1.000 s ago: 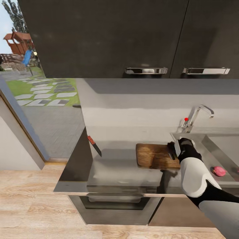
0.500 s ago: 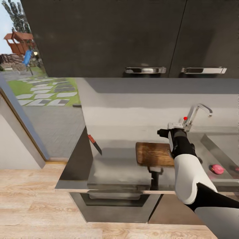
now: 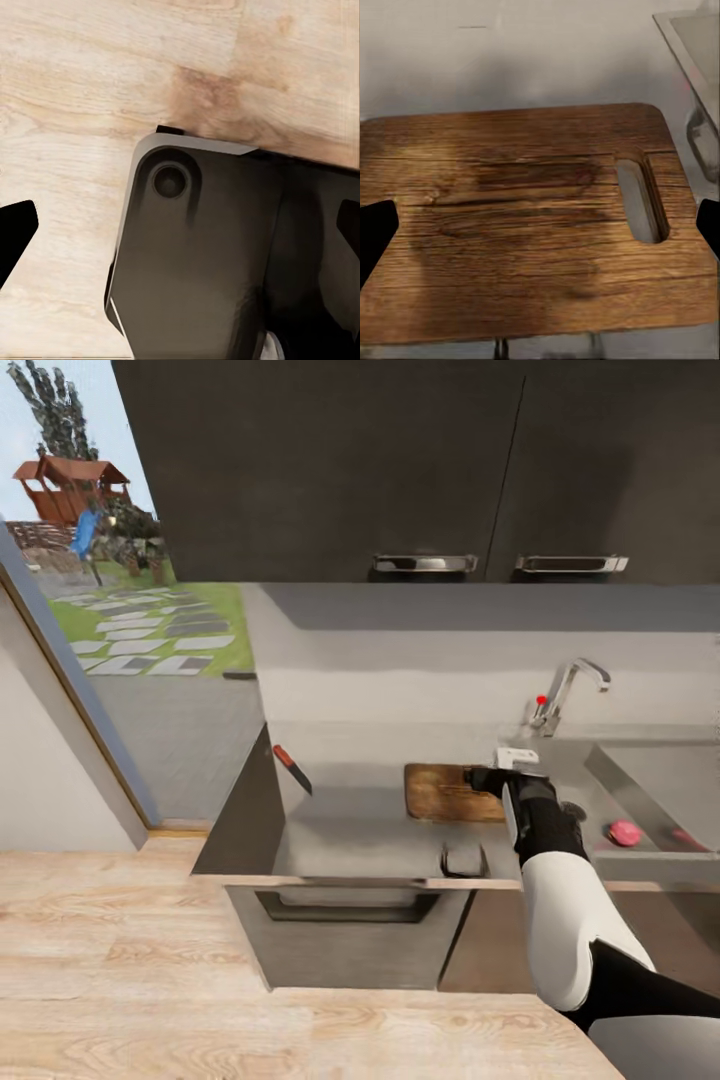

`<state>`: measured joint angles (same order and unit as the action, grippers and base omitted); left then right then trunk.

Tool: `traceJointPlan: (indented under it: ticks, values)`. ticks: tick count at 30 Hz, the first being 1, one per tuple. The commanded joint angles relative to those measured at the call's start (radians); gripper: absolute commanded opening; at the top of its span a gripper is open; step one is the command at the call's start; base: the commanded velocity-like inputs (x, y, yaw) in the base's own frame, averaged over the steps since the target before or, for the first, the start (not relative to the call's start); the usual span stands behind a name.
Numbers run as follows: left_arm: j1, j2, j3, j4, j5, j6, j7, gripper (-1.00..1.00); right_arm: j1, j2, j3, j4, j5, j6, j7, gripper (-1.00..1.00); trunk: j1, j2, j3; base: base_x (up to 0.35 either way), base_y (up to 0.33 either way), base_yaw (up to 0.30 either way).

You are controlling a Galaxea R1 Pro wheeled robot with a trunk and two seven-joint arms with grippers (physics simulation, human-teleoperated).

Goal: In the kitchen, take the Vidalia onion out of the sink, dice it on the chopping board with the paring knife, put the diced onion into the bowl on the countertop, then place both the paring knife and the chopping board into the sink.

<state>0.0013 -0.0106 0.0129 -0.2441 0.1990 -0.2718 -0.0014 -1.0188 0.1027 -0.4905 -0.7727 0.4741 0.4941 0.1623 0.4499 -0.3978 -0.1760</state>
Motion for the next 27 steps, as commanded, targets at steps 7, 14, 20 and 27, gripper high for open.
traceJointPlan:
  ticks: [7,14,20,27]
  values:
    - [0.0,0.0,0.002,0.0,0.003,0.0,0.001,1.0,0.119,0.003,0.01,-0.016,0.013,-0.124,0.051,1.0,0.0,-0.002,-0.002,-0.318,0.0,0.0]
    - [0.0,0.0,0.003,0.0,0.003,0.0,0.001,1.0,0.238,0.018,0.016,-0.114,0.014,-0.184,0.123,1.0,0.0,-0.002,-0.002,-0.318,0.0,0.0]
    - [0.0,0.0,0.002,0.0,0.003,-0.002,0.001,1.0,0.386,0.072,0.018,-0.272,0.076,-0.247,0.198,1.0,0.0,-0.002,-0.002,-0.229,0.0,0.0]
    - [0.0,0.0,0.002,0.0,0.003,-0.003,0.001,1.0,0.504,0.072,0.017,-0.319,0.16,-0.346,0.259,1.0,0.0,-0.002,-0.002,-0.029,0.0,0.0]
